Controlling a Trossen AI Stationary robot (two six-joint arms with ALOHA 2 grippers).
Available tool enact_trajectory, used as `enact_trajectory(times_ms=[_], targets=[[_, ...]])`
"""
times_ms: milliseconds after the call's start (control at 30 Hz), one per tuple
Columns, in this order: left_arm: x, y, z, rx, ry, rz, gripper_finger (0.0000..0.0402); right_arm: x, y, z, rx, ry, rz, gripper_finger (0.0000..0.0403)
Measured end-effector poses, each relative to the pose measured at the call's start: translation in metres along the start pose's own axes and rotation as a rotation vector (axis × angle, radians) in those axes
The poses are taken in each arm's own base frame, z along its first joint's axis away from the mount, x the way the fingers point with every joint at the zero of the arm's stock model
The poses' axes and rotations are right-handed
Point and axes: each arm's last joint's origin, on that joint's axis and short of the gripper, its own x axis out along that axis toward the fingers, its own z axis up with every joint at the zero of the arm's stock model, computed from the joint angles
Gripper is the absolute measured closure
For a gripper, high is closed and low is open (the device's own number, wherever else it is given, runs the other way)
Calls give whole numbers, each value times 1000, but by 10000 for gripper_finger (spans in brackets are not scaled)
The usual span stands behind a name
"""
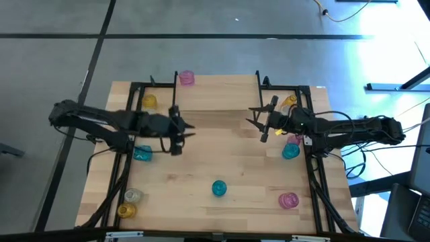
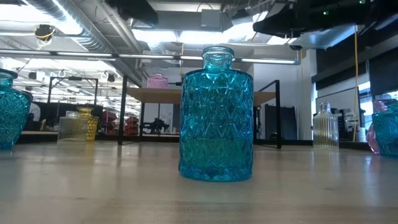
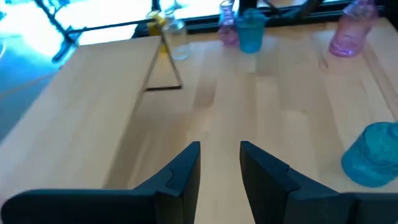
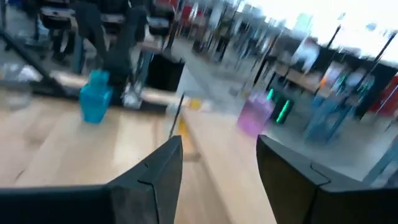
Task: Sort vases onto shelf
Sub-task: Put the top violet flower vase on the shelf aligned with the other violet flower vase
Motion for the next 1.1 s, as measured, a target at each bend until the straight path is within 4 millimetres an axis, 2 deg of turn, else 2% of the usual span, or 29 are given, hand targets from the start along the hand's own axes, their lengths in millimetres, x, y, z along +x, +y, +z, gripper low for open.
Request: enact_trajectory(times_ms=[100,200,400,533,700,833,967,1100], targets=[[14,-7,-16,-15,-62,1,296,0,-3,8,46,169,7,210],[18,-9,-25,-13,-78,3,296,-6,-9,22,122,315,15,210],[26,-15,-44,-60,-30,-63,296,-30,-25,60,303,551,-2,210],[28,-23,-56,-88,-37,-115,296,-49,-30,68,364,743,-21,210],[29,-34,-67,-94,-127,-164,296,-68,-31,61,492,954,-96,210],[29,-36,-67,-90,-171,-174,296,-76,-28,50,551,1124,-138,210],[29,-36,-66,-92,-174,-156,296,-78,-27,43,570,1261,-217,210],[29,-35,-67,-94,-173,-142,296,-70,-26,39,534,1296,-287,210]])
